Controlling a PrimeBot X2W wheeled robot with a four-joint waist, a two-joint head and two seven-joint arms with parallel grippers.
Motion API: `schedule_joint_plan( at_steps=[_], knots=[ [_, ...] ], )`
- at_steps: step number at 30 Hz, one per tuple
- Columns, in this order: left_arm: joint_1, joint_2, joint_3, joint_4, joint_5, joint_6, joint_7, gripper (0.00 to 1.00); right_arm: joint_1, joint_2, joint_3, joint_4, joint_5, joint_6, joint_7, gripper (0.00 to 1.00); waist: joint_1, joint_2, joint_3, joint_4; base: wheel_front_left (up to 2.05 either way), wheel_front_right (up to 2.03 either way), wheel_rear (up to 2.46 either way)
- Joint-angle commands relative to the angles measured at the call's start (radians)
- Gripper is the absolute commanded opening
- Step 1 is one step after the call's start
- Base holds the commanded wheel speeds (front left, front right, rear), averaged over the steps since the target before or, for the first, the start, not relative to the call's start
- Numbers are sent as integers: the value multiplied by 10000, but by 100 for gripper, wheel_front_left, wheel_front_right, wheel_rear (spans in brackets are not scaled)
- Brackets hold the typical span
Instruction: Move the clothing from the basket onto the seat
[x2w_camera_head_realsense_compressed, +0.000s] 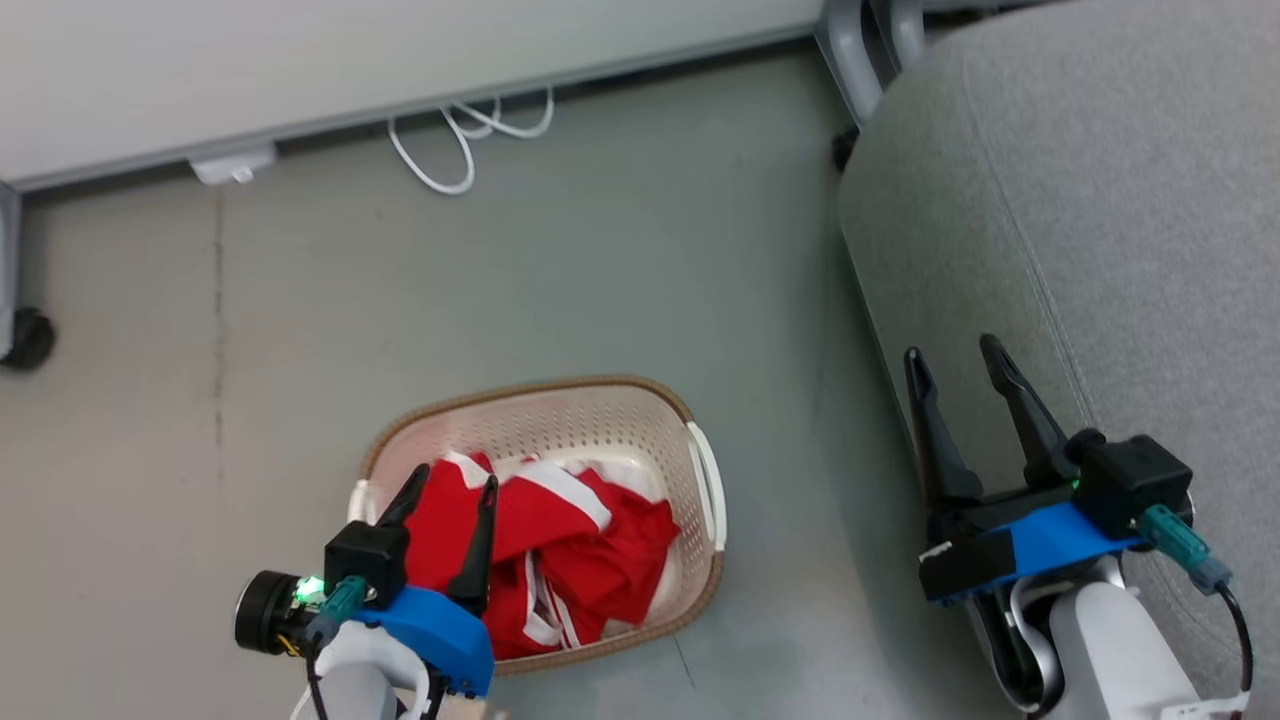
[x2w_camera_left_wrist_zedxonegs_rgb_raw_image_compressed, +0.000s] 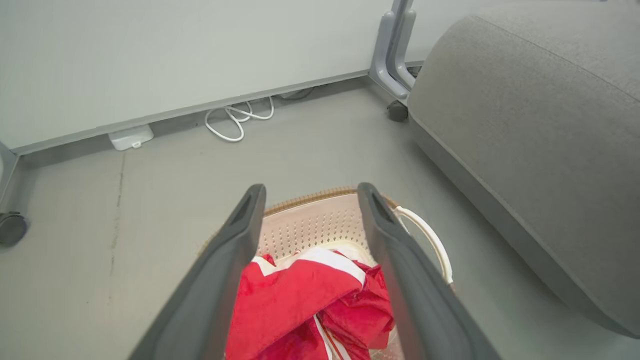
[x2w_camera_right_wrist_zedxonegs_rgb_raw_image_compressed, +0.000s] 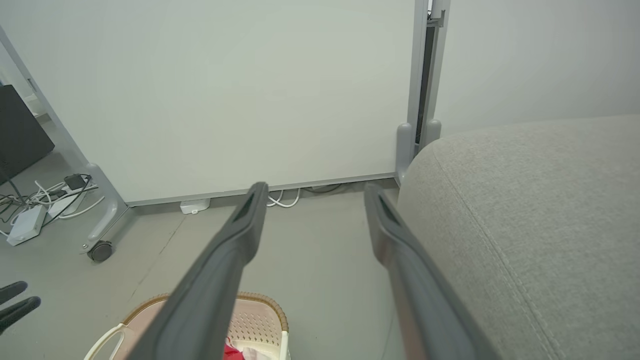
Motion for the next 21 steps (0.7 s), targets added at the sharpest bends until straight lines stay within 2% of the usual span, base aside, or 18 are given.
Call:
schedule_joint_plan(
  at_steps=[1, 10, 15, 21],
  knots=[
    [-414, 160, -218, 345, 79, -81, -28, 100, -307, -39, 115, -51, 119, 3, -79, 100, -3, 0, 906, -571, 0, 0, 0],
    [-1716, 923, -1836, 1886, 182, -58, -29, 100, -1036, -36, 713, -58, 633, 3, -209, 100, -3, 0, 2408, -1325, 0, 0, 0],
    [-2416, 1327, -2661, 2589, 216, -60, -28, 100, -1236, -32, 866, -512, 942, 3, -212, 100, -3, 0, 3178, -1678, 0, 0, 0],
    [-3296, 1704, -3222, 3695, 449, -61, -23, 100, -1453, -30, 1049, -940, 1254, 4, -214, 100, -3, 0, 4019, -2072, 0, 0, 0]
  ],
)
